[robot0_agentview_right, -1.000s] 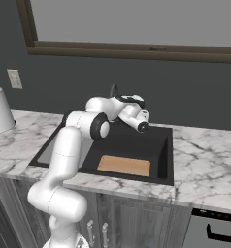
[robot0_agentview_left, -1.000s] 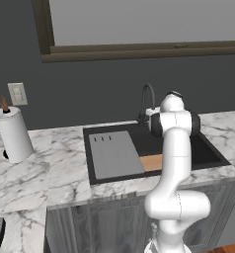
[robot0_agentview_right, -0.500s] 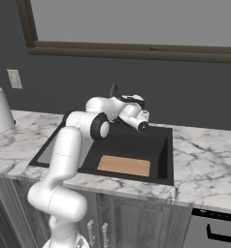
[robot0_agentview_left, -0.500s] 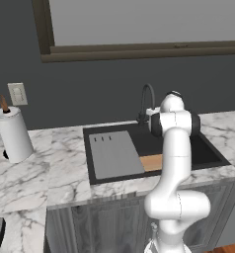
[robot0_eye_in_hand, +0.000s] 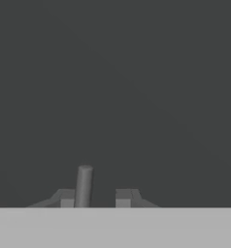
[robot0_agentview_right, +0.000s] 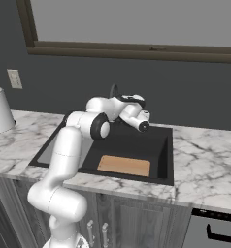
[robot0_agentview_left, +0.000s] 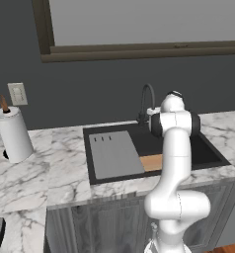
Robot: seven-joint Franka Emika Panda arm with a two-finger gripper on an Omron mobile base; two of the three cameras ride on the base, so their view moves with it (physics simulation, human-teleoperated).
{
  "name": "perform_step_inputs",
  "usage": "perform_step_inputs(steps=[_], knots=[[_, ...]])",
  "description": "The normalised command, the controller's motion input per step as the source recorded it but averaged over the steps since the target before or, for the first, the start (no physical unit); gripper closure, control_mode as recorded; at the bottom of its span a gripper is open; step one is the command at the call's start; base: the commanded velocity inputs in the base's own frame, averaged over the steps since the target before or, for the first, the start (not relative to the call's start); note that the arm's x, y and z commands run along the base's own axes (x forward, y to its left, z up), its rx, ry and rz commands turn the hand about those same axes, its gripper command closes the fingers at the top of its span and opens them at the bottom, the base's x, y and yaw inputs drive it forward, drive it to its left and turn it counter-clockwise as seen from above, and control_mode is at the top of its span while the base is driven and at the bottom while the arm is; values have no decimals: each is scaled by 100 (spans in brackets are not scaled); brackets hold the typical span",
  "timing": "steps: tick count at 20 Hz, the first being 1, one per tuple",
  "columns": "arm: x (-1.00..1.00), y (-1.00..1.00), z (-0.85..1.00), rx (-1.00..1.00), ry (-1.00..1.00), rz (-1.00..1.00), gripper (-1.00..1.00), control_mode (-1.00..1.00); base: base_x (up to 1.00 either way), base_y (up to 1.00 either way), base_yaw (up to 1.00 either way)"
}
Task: Turn on the sink faucet with hot water and rinse the cutting board for ten seconds, then turn off the faucet. Push the cutting board to reach the water if necessary.
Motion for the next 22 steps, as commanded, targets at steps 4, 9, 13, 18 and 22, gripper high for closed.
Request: perform_step_inputs(steps=[4,9,13,18,22], knots=[[-20,-49,0,0,0,0,100,-100,0,0,0],[-29,-60,-2,0,0,0,100,-100,0,0,0],[-28,-74,-2,3,0,0,100,-100,0,0,0],[-18,-76,-1,3,0,0,100,-100,0,0,0],[-12,-76,-3,4,0,0,100,-100,0,0,0]])
